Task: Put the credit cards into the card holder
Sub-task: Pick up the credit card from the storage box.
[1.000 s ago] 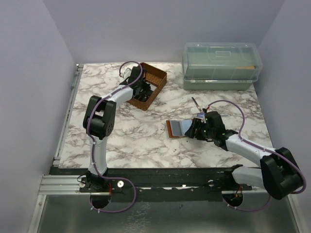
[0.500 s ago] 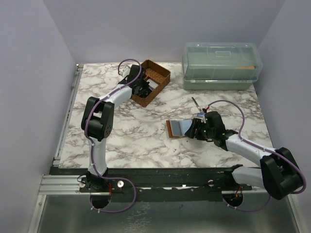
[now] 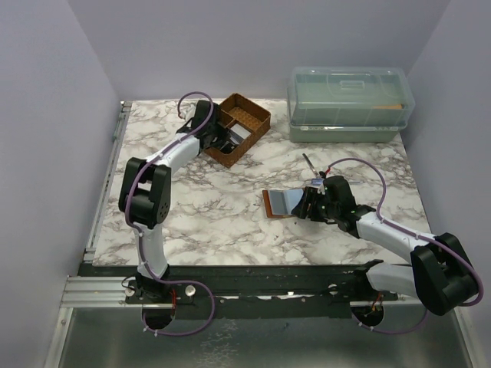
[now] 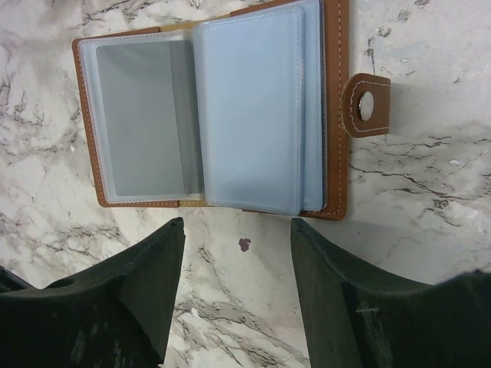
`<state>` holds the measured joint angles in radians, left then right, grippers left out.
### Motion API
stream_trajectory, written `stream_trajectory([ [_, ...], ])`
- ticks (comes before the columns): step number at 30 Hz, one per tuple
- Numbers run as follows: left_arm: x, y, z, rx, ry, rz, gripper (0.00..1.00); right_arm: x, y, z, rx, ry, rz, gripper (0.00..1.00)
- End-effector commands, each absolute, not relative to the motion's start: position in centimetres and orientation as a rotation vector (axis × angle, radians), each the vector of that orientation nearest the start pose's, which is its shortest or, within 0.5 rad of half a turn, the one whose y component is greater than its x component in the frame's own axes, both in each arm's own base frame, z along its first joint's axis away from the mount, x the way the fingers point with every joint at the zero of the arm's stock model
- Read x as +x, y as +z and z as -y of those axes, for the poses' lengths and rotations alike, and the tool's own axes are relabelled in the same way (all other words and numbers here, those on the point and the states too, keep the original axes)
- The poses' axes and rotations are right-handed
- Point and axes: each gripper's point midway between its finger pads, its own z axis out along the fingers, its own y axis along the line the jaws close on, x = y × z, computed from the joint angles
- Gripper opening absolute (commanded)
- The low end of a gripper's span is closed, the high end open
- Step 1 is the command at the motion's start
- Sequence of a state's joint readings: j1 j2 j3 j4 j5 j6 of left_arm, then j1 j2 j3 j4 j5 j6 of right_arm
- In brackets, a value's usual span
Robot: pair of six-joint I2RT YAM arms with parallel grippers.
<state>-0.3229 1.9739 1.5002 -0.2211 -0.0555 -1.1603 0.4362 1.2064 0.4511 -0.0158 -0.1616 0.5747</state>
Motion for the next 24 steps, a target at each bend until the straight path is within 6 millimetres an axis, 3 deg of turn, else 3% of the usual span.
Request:
stream_trajectory([
  [1,50.0,15.2,19.6,-0.899,-0.791,-2.184,0.00,25.4,4.9,-17.4,0.067,0.689,-2.399,0.61],
  [17,46.6,20.7,18.5,-0.470,-0.969,-2.207,0.00,25.4,4.8,-17.4,0.061,0.691,-2.403,0.61],
  [24,45.6,21.7,18.5,-0.381,-1.027,-2.205,0.00,25.5,4.7,-17.5,0.059,0.688,-2.405,0.61],
])
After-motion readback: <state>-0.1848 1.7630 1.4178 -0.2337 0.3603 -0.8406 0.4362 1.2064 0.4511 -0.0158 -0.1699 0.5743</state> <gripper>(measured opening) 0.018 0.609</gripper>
